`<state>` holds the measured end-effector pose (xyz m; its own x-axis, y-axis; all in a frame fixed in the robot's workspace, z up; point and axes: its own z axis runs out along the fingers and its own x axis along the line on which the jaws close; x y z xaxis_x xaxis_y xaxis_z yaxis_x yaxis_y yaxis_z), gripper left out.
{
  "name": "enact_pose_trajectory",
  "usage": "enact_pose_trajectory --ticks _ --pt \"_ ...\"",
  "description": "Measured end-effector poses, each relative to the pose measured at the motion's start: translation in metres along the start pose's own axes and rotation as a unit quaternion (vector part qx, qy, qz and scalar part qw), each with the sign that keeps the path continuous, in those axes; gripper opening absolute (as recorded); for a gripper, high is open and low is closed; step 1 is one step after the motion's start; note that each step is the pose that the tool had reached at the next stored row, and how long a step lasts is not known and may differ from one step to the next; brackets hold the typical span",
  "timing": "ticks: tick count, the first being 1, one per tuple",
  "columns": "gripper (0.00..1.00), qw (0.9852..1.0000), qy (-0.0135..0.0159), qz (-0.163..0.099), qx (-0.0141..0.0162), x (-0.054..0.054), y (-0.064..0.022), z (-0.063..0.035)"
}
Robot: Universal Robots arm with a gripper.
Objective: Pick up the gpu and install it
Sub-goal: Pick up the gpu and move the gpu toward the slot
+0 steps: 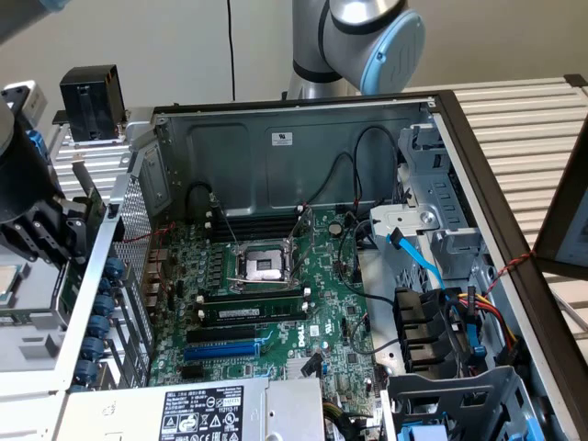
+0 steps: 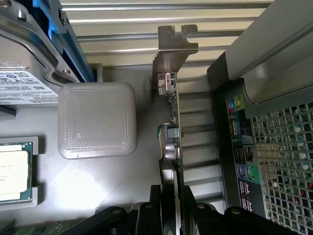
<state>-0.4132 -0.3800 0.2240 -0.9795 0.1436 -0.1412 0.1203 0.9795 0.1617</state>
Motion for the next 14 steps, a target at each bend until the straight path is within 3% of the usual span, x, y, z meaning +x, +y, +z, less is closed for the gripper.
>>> enact_pose_trajectory --ticks 5,14 --pt "0.28 0.9999 0.0069 0.002 -0.0087 -0.001 -0.0059 -0.001" --pt "0.28 0.9996 0.0214 0.006 -0.0159 -0.004 -0.0122 -0.0017"
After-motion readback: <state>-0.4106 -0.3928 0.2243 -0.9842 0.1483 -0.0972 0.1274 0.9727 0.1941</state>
